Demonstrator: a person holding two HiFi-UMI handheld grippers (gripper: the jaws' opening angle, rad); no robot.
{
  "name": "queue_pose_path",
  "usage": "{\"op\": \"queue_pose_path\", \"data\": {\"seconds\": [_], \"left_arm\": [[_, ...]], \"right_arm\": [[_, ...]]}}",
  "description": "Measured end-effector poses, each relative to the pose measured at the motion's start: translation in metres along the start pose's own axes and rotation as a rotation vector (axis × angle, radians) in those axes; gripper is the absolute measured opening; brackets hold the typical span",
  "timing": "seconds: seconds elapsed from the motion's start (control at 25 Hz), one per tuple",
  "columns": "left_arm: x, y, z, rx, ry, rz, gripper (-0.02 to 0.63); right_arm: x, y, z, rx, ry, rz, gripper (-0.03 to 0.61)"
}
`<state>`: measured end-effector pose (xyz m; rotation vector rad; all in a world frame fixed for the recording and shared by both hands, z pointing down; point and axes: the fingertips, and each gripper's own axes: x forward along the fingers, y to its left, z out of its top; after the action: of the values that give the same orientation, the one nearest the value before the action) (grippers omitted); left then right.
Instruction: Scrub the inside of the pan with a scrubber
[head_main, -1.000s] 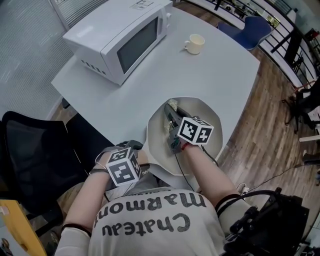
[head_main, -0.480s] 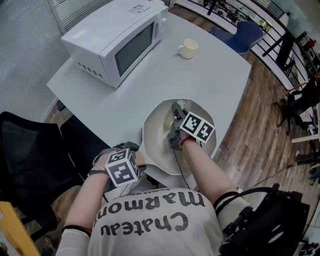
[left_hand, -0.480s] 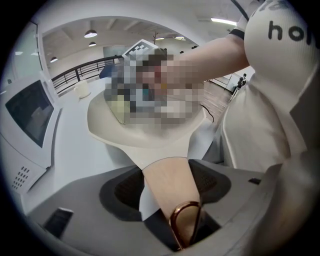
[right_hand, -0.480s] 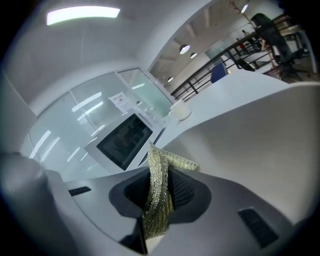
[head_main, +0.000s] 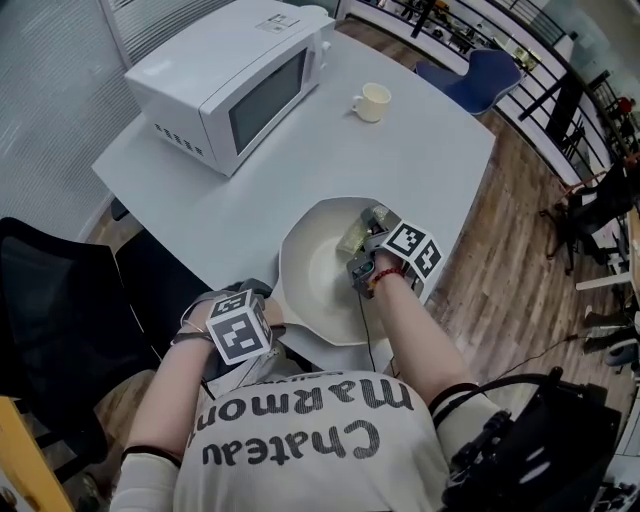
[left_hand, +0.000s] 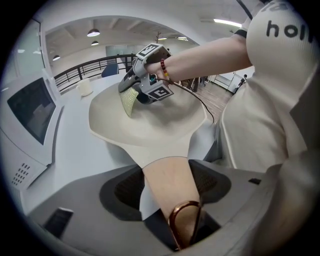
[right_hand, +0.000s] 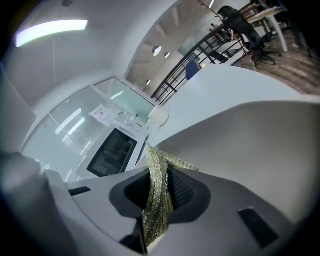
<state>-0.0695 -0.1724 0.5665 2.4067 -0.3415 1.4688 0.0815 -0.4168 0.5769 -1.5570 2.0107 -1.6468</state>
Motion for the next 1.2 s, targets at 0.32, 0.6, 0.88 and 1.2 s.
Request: {"op": "queue_pose_path", "data": {"seconds": [0.32, 0.6, 0.88, 1.2], "left_arm": [[0.000, 0.001, -0.001, -0.100, -0.068, -0.013, 0.283], [-0.001, 0.000, -0.002, -0.103, -0.067, -0.010, 0.273], [-0.002, -0.001, 0.000, -0.093, -0.079, -0.004, 0.272], [-0.003, 0.006, 0.005, -0.047, -0.041, -0.015, 0.275]], "right_arm": [[-0.024, -0.019, 0.007, 0.119, -0.066, -0.026, 0.066], [-0.060, -0.045, 0.007, 0.291, -0.148, -0.060, 0.066], [-0.086, -0.053, 0.008, 0.382, -0.201, -0.053, 0.067], [-0.090, -0.060, 0.011, 0.365, -0.207, -0.072, 0.067]]}}
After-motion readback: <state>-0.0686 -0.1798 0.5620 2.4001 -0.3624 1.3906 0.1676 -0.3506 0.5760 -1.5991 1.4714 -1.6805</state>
